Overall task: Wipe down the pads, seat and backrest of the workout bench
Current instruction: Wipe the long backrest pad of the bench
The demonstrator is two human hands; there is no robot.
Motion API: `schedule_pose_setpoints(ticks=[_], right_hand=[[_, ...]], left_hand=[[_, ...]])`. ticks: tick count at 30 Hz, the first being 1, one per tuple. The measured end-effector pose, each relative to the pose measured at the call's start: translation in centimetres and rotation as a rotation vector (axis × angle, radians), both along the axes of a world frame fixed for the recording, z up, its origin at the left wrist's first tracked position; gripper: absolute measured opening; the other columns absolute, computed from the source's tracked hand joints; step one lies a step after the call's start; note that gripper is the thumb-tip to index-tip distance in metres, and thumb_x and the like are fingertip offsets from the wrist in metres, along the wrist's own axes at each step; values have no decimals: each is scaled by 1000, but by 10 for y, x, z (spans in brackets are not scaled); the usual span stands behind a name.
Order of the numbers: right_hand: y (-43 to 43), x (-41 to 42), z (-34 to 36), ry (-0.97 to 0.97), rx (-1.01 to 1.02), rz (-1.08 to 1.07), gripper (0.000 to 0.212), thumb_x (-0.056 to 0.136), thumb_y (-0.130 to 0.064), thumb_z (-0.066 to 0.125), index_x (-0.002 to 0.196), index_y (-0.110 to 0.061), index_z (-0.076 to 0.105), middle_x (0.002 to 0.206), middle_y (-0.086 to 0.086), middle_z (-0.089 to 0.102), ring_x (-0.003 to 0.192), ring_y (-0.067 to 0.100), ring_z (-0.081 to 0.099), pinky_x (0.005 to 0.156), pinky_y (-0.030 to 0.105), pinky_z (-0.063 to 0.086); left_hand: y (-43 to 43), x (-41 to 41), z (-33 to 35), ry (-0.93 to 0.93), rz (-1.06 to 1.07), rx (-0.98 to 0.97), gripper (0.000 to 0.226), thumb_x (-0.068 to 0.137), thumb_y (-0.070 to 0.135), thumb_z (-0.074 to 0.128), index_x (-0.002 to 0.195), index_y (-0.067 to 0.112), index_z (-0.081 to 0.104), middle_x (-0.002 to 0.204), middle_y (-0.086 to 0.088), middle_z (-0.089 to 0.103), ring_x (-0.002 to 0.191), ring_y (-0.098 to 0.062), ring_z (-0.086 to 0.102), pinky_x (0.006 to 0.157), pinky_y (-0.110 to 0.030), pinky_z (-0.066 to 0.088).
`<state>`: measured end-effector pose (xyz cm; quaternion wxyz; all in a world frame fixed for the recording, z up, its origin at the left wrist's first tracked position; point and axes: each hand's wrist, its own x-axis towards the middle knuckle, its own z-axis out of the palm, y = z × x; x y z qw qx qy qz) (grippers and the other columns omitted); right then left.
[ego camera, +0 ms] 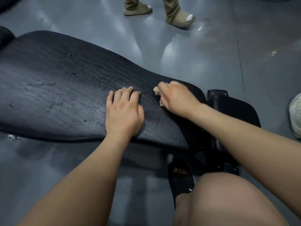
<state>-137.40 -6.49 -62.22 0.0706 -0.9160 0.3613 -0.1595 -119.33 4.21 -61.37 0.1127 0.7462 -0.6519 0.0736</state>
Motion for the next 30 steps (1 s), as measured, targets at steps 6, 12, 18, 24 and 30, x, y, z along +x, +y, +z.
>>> schedule_pose_setpoints(ticks=[6,12,18,24,30], right_hand=[[57,-14,5,44,97,349,20,87,-16,58,107,-15,62,90,0,67,74,23,53,73,26,40],[19,-13,12,133,3,294,19,84,-18,58,103,-19,63,85,2,66,73,29,56,65,33,41],[-21,8,4,38,93,2,6,95,-15,48,94,-9,48,75,8,62,78,36,53,60,37,35],[43,-8,9,7,183,218,11,98,-20,50,91,-13,55,74,-8,65,70,19,48,68,37,46],[48,-22,21,197,96,484,9,92,-19,52,95,-12,57,82,3,61,73,28,50,69,39,45]], left_hand=[[2,5,-1,67,-24,2,53,83,25,34,127,18,64,144,-3,56,139,-25,41,121,-51,20],[2,5,0,82,-36,4,56,83,25,31,127,16,64,143,-4,57,140,-25,41,121,-51,20],[1,6,-2,91,-38,-12,52,83,23,34,122,13,66,140,-5,60,137,-25,45,120,-53,21],[1,6,-1,93,-37,-25,46,84,23,37,117,14,67,137,-6,61,135,-26,46,119,-54,23],[0,4,1,84,-21,-12,52,83,25,31,119,14,66,137,-4,61,135,-25,46,119,-53,24]])
